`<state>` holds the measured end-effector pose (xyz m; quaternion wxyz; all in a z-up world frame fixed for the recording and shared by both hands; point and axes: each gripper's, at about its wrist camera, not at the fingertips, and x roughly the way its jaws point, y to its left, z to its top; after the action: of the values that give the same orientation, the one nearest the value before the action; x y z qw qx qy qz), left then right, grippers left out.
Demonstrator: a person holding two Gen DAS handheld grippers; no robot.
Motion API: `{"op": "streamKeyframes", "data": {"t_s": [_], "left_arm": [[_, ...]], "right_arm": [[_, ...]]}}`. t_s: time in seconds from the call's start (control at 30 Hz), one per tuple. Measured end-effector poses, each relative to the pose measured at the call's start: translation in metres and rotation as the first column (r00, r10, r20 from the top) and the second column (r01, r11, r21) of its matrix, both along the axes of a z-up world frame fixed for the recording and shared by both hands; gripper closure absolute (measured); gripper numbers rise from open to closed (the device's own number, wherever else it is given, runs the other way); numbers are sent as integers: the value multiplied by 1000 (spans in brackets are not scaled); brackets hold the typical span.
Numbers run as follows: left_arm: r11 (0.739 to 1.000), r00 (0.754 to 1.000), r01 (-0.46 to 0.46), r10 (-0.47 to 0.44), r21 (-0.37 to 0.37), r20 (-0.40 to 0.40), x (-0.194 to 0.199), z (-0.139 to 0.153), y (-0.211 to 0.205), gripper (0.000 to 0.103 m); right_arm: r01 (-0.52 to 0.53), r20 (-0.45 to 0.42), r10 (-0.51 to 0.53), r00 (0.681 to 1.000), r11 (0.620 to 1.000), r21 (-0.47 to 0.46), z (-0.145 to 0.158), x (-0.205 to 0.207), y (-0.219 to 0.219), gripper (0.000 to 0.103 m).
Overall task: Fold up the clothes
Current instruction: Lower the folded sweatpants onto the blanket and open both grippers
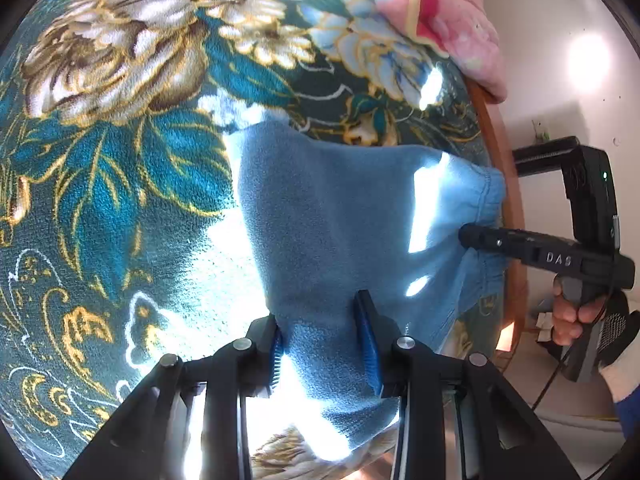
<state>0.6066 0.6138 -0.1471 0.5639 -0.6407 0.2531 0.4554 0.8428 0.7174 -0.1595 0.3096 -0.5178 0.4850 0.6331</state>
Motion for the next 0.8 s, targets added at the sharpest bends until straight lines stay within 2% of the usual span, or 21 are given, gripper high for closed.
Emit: {"op": "streamKeyframes", "data": {"t_s": [0.1,0.2,0.3,0.4,0.47,0.5,0.57,0.63,0.8], "left_arm": [[1000,999,-11,11,9,-45,-4,14,-3,64],[999,992,-32,36,35,-121,-9,33,-10,62],[995,980,-35,53,96,-191,-9,56,-19,61],[989,974,-3,36,145,-223,6,68,-19,61],[986,973,27,11,162,-231,20,71,-19,61],[987,974,39,-3,154,-227,28,66,-16,61],[990,977,57,-28,130,-211,40,54,-15,61],[992,977,70,-46,108,-208,47,45,-16,61],[994,976,78,-59,82,-211,50,37,-19,61]], "right_arm": [[-19,29,17,999,998,55,11,-1,-4,55],[-1,37,-4,999,992,126,32,2,-10,49],[-13,62,-1,998,974,227,58,0,-24,49],[-29,63,13,998,964,263,70,-8,-43,49],[-40,56,26,998,964,261,70,-13,-51,52],[-46,53,34,998,967,250,69,-14,-57,58],[-56,51,46,998,972,228,63,-17,-64,61],[-63,52,53,997,975,213,55,-21,-67,73],[-18,28,12,1000,976,216,51,-26,-65,75]]}}
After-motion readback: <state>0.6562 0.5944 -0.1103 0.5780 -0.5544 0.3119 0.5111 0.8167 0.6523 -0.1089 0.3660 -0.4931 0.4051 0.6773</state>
